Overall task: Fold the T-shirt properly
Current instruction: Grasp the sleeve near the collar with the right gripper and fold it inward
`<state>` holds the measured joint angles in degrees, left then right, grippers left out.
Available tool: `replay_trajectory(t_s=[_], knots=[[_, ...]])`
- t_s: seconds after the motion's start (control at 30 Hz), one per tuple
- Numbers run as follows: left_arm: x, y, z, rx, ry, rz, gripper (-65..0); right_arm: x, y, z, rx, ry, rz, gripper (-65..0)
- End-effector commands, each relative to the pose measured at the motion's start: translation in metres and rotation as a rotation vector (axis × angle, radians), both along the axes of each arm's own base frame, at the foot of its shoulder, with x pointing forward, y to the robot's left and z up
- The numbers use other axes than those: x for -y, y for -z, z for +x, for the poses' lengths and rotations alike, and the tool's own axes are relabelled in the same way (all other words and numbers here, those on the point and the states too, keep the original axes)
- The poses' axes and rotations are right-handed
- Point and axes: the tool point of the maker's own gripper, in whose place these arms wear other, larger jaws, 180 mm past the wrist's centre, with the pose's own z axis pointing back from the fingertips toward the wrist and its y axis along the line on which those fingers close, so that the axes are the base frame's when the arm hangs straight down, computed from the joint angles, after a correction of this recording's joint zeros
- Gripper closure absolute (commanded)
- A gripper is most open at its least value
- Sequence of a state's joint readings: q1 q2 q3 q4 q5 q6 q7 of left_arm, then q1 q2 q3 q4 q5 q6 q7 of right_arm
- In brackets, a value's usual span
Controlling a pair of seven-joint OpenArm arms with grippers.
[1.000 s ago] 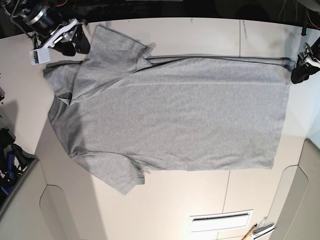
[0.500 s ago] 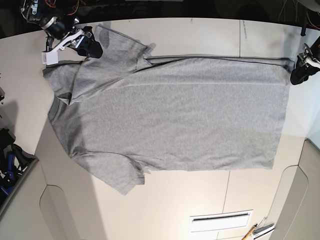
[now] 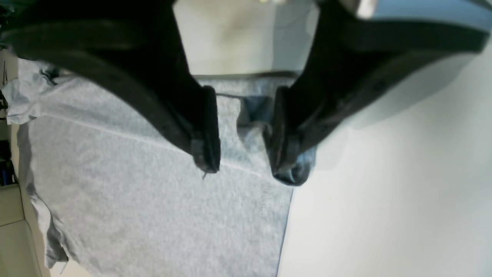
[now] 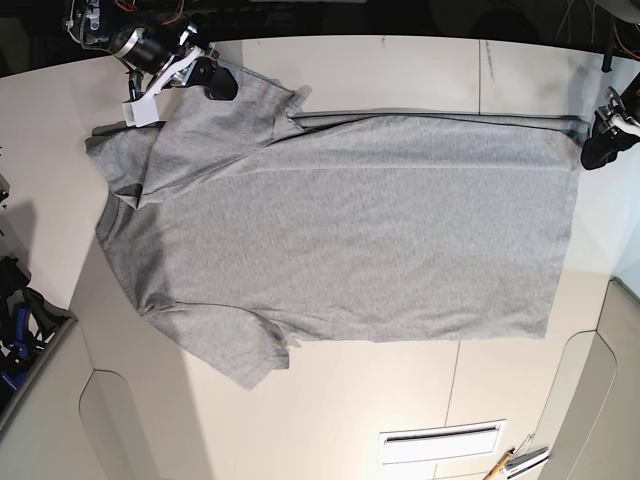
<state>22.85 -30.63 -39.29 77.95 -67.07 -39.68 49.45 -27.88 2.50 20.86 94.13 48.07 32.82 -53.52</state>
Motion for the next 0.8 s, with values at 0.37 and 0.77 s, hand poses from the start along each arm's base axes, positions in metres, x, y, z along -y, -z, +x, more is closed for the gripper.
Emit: replay_trajectory(t_s=[0.37,0.77], knots=[[-0.007,-0.016,0.009,0.046,0.003,0.019,-25.5,-0.002,-0.059,0.11,0.291,-0.001,0.029,0.0],[-0.007,-0.016,0.009,0.046,0.003,0.019,-25.5,0.003,-0.116,0.19,0.508,-0.011,-0.043,0.0]])
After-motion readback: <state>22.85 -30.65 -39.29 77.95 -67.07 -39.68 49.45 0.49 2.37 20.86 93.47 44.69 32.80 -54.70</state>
